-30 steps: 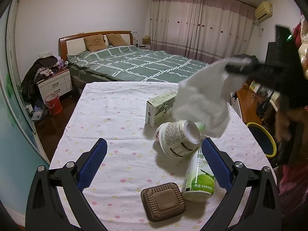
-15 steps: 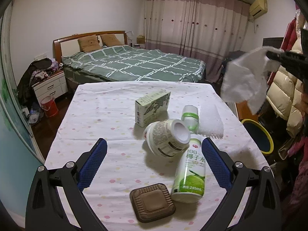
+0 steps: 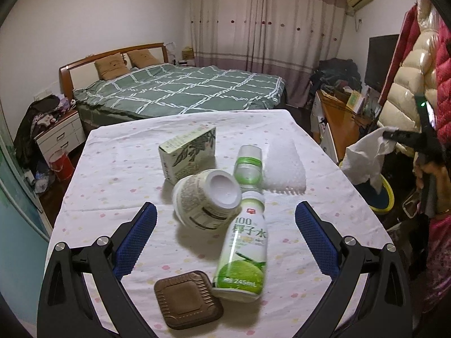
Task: Collect trash
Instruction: 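Lift the white tissue with the right gripper and release it into the bin, then reach the left gripper to the brown square plastic container and grasp it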
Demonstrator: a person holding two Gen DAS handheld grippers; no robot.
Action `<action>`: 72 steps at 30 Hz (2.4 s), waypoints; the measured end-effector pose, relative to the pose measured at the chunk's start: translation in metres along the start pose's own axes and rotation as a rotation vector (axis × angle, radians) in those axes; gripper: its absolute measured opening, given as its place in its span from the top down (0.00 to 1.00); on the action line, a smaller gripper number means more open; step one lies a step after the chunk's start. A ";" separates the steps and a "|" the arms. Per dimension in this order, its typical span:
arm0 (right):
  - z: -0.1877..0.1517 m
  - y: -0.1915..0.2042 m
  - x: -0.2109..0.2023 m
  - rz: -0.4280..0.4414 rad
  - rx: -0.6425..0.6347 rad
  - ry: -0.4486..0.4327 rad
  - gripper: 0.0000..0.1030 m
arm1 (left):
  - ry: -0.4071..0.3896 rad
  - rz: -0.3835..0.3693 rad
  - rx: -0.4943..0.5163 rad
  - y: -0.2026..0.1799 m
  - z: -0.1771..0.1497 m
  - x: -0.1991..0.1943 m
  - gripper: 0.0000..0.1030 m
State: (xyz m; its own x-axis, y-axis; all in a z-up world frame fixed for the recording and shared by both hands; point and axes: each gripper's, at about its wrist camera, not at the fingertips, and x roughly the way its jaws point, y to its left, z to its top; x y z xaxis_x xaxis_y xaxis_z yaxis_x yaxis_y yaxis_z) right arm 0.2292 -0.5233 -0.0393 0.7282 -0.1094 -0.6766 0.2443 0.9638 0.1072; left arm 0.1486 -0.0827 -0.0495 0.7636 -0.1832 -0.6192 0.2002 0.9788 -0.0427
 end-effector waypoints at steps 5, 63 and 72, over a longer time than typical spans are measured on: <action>-0.008 -0.015 0.017 -0.076 0.017 0.024 0.57 | 0.004 0.000 0.012 -0.006 0.002 0.001 0.06; -0.096 0.072 -0.047 0.221 -0.024 -0.012 0.48 | 0.240 0.144 -0.093 0.050 -0.093 0.053 0.35; -0.097 0.073 -0.047 0.236 -0.022 -0.004 0.48 | 0.202 0.171 -0.087 0.052 -0.088 0.037 0.36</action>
State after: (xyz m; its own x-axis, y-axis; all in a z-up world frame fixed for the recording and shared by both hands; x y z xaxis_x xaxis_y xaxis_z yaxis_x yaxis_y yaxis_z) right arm 0.1508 -0.4241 -0.0705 0.7659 0.1187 -0.6319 0.0530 0.9678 0.2460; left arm 0.1332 -0.0306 -0.1437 0.6419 -0.0012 -0.7668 0.0185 0.9997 0.0140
